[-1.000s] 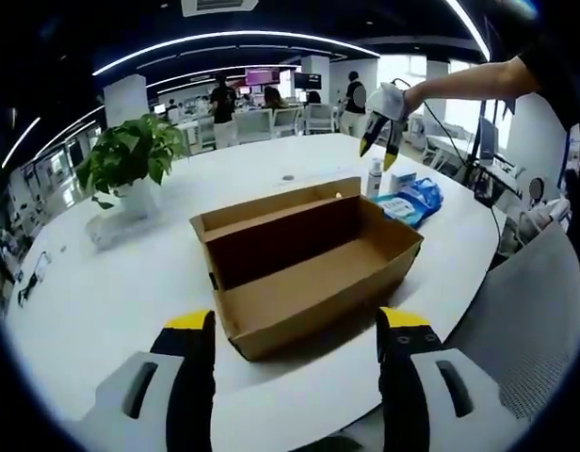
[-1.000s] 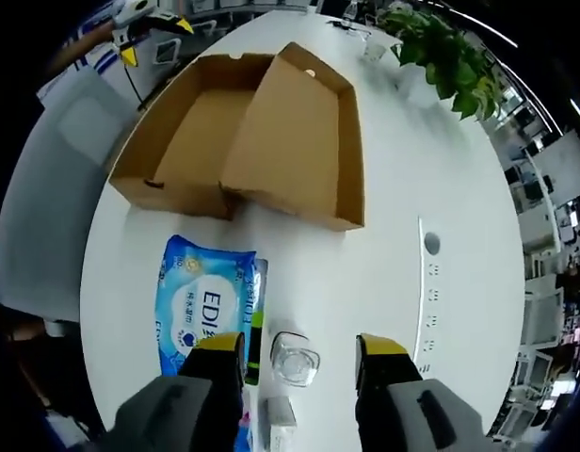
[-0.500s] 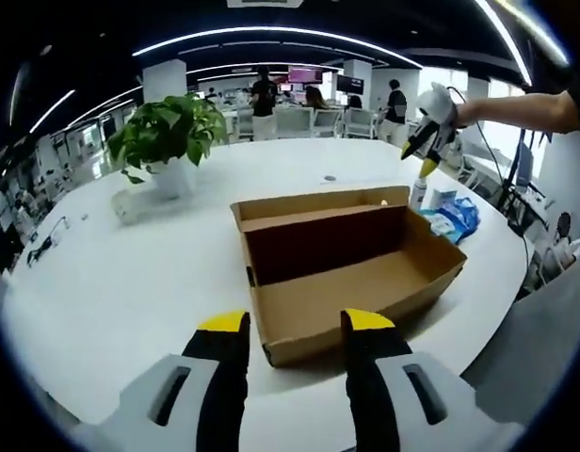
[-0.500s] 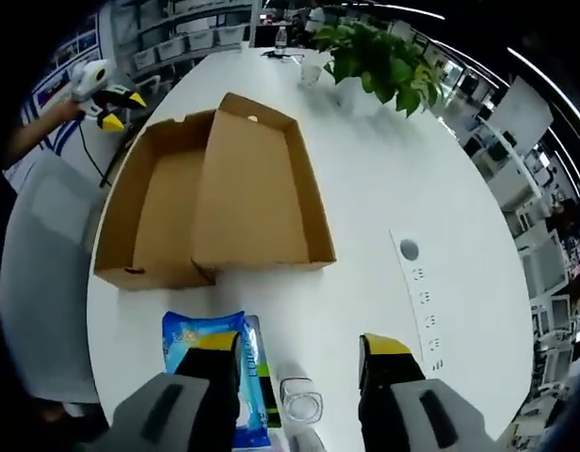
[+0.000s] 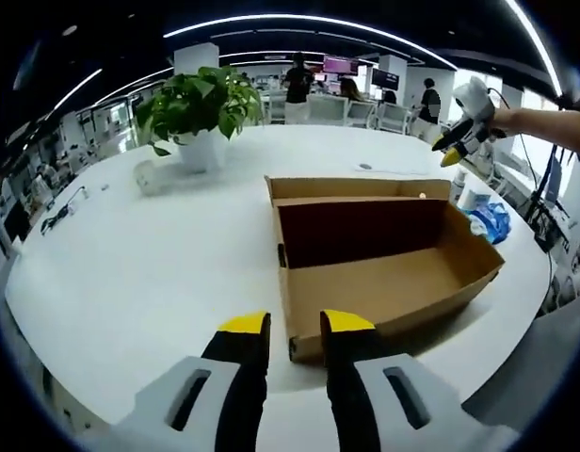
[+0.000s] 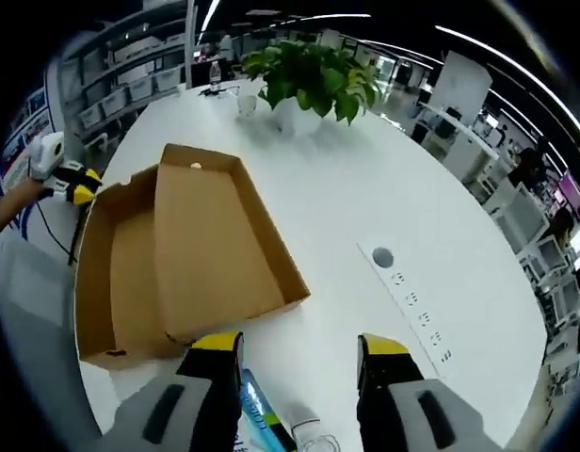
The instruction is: Operate the shoe box by opening the lid, removing the specified soft item, and placing it in the target area until the item is outside and the box remains undamaged.
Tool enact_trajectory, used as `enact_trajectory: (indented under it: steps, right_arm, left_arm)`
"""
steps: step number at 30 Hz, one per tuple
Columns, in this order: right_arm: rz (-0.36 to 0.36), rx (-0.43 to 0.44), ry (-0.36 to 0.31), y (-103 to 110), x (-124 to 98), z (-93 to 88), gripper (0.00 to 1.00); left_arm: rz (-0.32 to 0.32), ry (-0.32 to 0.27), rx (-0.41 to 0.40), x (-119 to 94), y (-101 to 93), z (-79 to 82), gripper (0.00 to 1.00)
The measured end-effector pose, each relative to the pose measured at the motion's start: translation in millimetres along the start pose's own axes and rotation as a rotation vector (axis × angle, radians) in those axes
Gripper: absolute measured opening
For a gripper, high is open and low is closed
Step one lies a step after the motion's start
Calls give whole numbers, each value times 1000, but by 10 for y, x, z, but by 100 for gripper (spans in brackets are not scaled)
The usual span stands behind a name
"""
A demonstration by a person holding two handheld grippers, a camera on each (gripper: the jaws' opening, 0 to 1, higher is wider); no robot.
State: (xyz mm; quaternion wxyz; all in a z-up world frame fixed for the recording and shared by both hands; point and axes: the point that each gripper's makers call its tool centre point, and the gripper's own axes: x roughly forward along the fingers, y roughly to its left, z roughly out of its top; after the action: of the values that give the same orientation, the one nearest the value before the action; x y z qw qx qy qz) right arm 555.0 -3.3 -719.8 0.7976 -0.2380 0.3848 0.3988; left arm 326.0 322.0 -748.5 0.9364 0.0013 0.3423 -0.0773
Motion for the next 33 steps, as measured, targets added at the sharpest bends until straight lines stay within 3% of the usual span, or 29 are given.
enact_trajectory:
  steps: [5,8,14,18,23,24,33]
  right_arm:
    - [7,130,-38,107,87,51,34]
    - [42,265,-50,225,168,75,32]
    - [19,297,-26,287,302,43,27]
    - [-41,406,-42,199,367,43,25]
    - [-49,468,-51,178,438,53,24]
    - [-56,517,-59,168,468,60,23]
    - [-86,574,-13,165,617,-40,21]
  left_arm:
    - [12,7,-22,63,11,-29,13]
    - [30,17,-20,86,21,-51,9]
    - [38,22,-29,96,44,-54,4]
    - [41,21,-43,99,47,-64,3]
    - [53,17,-56,93,51,-70,3]
    - [63,17,-47,92,43,-73,3]
    - [74,9,-59,90,52,-68,2]
